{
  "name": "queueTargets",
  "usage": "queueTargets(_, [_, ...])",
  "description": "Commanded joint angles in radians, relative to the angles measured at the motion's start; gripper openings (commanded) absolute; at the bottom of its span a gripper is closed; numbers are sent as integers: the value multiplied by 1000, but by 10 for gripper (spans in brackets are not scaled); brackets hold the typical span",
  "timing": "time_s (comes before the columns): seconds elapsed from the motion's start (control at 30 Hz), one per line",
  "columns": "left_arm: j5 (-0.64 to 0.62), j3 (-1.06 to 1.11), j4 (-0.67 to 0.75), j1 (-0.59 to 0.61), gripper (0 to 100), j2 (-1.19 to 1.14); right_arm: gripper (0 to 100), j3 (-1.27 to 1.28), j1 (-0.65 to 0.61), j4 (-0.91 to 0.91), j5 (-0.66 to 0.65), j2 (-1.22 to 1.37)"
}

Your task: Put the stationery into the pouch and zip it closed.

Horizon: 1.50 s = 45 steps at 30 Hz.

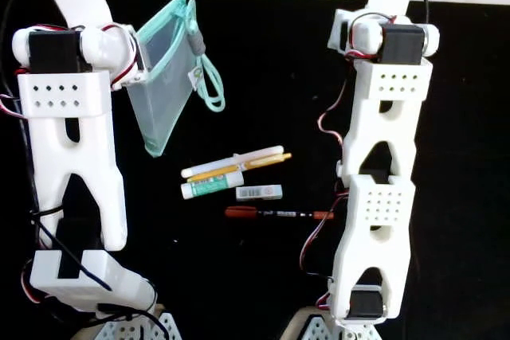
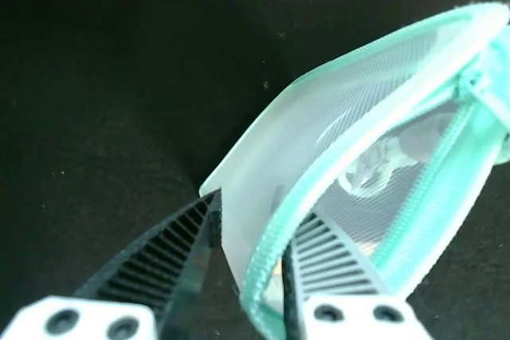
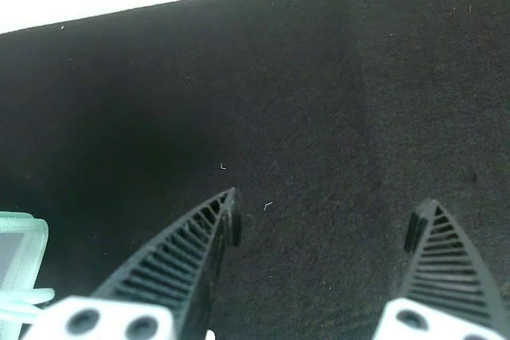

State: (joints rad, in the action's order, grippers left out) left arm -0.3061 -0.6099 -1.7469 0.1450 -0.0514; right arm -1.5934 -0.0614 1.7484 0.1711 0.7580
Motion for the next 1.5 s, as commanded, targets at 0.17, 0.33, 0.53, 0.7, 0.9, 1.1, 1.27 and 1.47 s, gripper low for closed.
queueTargets(0.17, [-97,-16,-12,-1,70,27,328,-13,10,15,12,-13])
queueTargets(0.33, [-144,56,-12,-1,70,25,328,-13,10,15,12,-13])
queueTargets(0.53, [-232,111,-11,-7,70,25,328,-13,10,15,12,-8])
queueTargets(0.7, [-272,108,-11,-8,70,25,328,-13,10,15,12,-7])
queueTargets(0.9, [-362,107,-11,-10,70,25,328,-8,10,15,12,-7])
queueTargets(1.1, [-480,107,-11,-82,68,25,328,-5,10,15,12,-5])
queueTargets(1.27, [-482,107,-6,-128,67,25,328,-4,10,15,12,-5])
queueTargets(1.47, [-577,108,32,-134,69,18,328,-4,10,15,12,-5])
